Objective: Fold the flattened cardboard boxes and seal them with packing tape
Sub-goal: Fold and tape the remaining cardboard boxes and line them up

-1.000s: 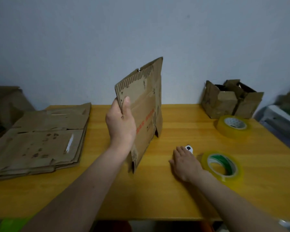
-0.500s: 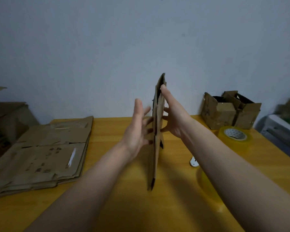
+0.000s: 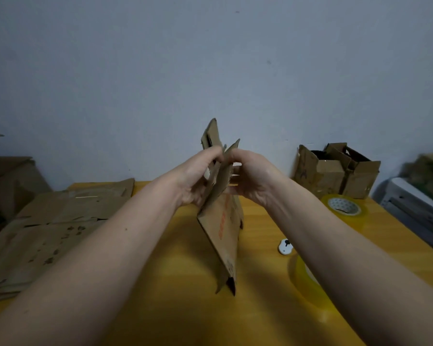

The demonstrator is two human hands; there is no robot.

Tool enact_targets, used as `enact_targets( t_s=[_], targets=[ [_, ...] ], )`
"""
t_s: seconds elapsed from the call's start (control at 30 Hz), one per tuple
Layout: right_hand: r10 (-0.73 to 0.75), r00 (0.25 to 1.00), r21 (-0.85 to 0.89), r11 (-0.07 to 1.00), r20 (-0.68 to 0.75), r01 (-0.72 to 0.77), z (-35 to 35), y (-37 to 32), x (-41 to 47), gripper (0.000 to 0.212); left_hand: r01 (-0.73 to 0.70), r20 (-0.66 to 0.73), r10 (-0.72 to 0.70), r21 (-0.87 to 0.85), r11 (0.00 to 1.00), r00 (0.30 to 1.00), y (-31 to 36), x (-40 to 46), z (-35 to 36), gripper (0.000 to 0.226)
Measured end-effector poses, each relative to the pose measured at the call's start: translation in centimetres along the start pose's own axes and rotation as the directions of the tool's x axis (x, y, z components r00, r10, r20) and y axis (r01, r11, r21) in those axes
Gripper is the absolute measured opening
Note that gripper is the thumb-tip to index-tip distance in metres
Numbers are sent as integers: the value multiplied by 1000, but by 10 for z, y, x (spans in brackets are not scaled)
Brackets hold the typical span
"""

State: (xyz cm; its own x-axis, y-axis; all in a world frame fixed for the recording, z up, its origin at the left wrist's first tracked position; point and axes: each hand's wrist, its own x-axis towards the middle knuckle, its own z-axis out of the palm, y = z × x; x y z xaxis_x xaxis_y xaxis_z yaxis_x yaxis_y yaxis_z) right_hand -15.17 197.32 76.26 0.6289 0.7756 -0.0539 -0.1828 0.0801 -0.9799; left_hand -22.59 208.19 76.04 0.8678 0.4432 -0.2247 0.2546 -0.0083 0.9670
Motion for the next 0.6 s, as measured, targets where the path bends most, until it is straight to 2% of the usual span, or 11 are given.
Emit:
enact_targets(
  t_s=[0.1,0.23,0.37,0.47,0.6],
  targets=[
    [-11,999,-100,995,-46,6,-4,5,1,13,44,21,-41,-125,991,999,-3,3,-9,46],
    [-13,992,-148,989,-125,-6,-8,5,0,12,66,-145,-107,-264,962,984,-10,8,-14,72],
    [-44,997,-141,989,-66,34,-8,6,-2,26,13,-280,-105,-313,950,954,-20,18,-18,54],
    [-59,998,-200,978,-30,52,-9,7,-4,39,-49,-483,-120,-322,945,867,-29,29,-24,48],
    [-164,982,-262,956,-95,134,-17,-4,-8,37,-130,-655,-90,-280,951,751,-35,28,-41,49]
  ],
)
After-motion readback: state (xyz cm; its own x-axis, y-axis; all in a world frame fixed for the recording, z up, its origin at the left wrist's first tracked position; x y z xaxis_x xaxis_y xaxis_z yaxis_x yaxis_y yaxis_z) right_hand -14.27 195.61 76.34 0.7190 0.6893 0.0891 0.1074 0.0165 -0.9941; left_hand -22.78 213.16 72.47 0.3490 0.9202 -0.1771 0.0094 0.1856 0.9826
